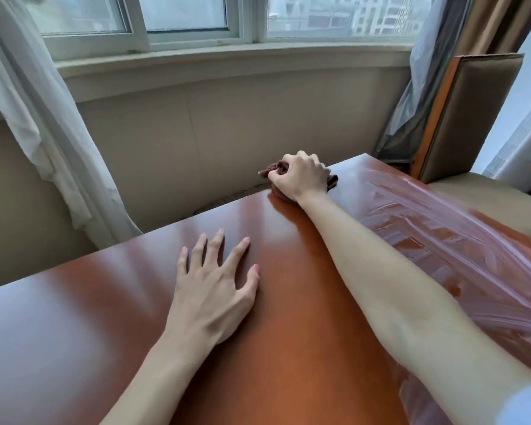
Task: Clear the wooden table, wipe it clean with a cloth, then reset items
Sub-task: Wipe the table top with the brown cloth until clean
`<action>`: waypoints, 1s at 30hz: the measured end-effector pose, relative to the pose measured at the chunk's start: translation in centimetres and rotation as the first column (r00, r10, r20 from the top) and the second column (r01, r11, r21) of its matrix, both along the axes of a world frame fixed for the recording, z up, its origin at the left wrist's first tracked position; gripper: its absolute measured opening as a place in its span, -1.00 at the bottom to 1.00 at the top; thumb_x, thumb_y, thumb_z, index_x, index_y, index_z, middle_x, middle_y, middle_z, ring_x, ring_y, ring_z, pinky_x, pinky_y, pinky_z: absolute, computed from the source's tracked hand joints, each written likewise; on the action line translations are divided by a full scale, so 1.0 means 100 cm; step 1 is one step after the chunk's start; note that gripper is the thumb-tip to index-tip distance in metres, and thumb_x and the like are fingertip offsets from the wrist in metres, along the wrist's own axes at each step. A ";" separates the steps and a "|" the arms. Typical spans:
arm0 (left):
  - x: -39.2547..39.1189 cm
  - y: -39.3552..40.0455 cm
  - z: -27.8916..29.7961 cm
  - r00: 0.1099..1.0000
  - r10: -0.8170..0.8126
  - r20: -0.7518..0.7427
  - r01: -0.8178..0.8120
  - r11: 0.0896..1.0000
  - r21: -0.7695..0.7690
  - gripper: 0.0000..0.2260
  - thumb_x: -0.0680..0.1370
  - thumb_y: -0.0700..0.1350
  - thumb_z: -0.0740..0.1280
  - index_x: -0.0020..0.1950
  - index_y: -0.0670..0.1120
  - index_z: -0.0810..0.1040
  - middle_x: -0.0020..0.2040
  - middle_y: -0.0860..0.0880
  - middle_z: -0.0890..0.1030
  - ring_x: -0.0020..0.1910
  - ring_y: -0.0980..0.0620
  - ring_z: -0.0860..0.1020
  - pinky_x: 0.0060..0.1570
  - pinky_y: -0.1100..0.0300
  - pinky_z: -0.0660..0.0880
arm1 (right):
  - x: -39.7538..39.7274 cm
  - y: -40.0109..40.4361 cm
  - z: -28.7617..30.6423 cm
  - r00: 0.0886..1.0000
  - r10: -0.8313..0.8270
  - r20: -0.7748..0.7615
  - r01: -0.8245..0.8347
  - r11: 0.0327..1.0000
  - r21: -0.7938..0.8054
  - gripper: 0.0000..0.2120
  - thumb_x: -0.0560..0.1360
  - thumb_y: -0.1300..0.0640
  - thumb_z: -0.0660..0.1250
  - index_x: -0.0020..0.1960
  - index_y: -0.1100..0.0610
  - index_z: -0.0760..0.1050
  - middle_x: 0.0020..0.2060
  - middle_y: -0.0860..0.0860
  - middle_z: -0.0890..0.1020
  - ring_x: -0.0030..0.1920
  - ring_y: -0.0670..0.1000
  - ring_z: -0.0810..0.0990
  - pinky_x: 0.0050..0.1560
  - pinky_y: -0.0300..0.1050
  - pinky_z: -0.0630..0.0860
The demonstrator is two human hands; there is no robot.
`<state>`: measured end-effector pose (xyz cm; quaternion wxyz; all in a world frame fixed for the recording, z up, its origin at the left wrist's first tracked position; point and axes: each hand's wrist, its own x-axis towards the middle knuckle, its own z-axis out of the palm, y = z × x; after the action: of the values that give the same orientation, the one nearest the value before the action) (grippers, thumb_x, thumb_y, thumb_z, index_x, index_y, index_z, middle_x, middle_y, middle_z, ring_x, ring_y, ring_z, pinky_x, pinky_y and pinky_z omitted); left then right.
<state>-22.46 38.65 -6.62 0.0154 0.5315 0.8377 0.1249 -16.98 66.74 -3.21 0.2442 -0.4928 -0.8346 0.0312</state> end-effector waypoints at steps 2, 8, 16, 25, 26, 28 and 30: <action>0.002 -0.001 0.002 1.000 0.000 0.023 0.000 1.000 -0.014 -0.39 0.54 0.35 -0.15 0.60 0.31 0.03 0.65 0.05 0.00 0.62 0.00 -0.12 0.57 -0.08 -0.17 | 0.006 -0.007 -0.002 1.000 0.013 -0.004 -0.013 1.000 -0.004 -0.69 0.47 -0.19 0.32 0.05 -0.02 0.64 0.02 0.05 0.59 0.15 0.22 0.51 0.07 0.02 0.38; 0.003 -0.001 0.005 0.999 -0.012 0.034 0.014 0.999 -0.035 -0.46 0.61 0.30 -0.05 0.60 0.28 0.08 0.65 -0.01 0.05 0.62 -0.07 -0.06 0.57 -0.14 -0.12 | 0.069 -0.113 -0.004 0.988 0.156 0.004 -0.156 0.988 -0.017 -0.69 0.41 -0.23 0.27 -0.08 -0.03 0.60 -0.10 -0.04 0.56 0.05 0.16 0.55 0.03 0.04 0.48; 0.003 -0.004 0.008 0.998 -0.042 0.047 0.044 0.998 -0.044 -0.47 0.64 0.27 0.00 0.61 0.24 0.12 0.65 -0.08 0.07 0.62 -0.13 -0.02 0.56 -0.17 -0.11 | 0.164 -0.268 -0.015 0.946 0.324 -0.032 -0.315 0.937 0.150 -0.78 0.38 -0.18 0.33 -0.10 -0.09 0.63 -0.14 -0.12 0.58 -0.08 0.04 0.55 -0.03 -0.07 0.49; -0.001 -0.001 0.002 0.999 -0.034 0.029 0.035 0.999 -0.004 -0.45 0.61 0.34 -0.03 0.60 0.27 0.12 0.64 -0.02 0.08 0.62 -0.06 -0.04 0.57 -0.13 -0.09 | 0.097 -0.123 -0.006 0.988 0.156 0.022 -0.157 0.986 0.050 -0.72 0.45 -0.22 0.33 -0.03 -0.05 0.64 -0.11 -0.02 0.60 0.01 0.15 0.59 -0.08 -0.03 0.45; -0.001 0.000 0.001 0.999 -0.029 0.019 0.029 1.000 -0.003 -0.43 0.59 0.37 -0.06 0.60 0.28 0.11 0.64 0.00 0.07 0.62 -0.05 -0.04 0.57 -0.12 -0.09 | 0.084 -0.098 -0.006 0.993 0.118 0.015 -0.119 0.992 0.039 -0.72 0.48 -0.22 0.34 -0.01 -0.05 0.64 -0.08 0.01 0.60 0.05 0.17 0.59 -0.06 -0.02 0.44; -0.001 0.001 0.000 1.000 -0.020 0.003 0.020 1.000 -0.011 -0.37 0.53 0.41 -0.13 0.60 0.30 0.08 0.64 0.02 0.06 0.62 -0.03 -0.06 0.57 -0.09 -0.10 | 0.060 -0.052 -0.006 0.998 0.062 0.000 -0.062 0.998 0.031 -0.68 0.50 -0.26 0.33 0.05 -0.06 0.66 -0.02 0.03 0.60 0.11 0.19 0.57 -0.03 0.00 0.45; -0.001 0.001 0.000 1.000 -0.012 -0.012 0.011 1.000 -0.023 -0.35 0.51 0.43 -0.17 0.60 0.33 0.06 0.65 0.04 0.04 0.62 -0.02 -0.08 0.58 -0.07 -0.12 | 0.039 -0.018 -0.006 0.999 0.038 -0.002 -0.038 0.999 0.024 -0.67 0.51 -0.26 0.32 0.06 -0.05 0.65 0.02 0.04 0.59 0.15 0.20 0.54 -0.02 0.01 0.42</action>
<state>-22.55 38.79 -6.65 0.0171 0.5368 0.8360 0.1121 -13.06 64.96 -3.81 0.2505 -0.4738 -0.8439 0.0268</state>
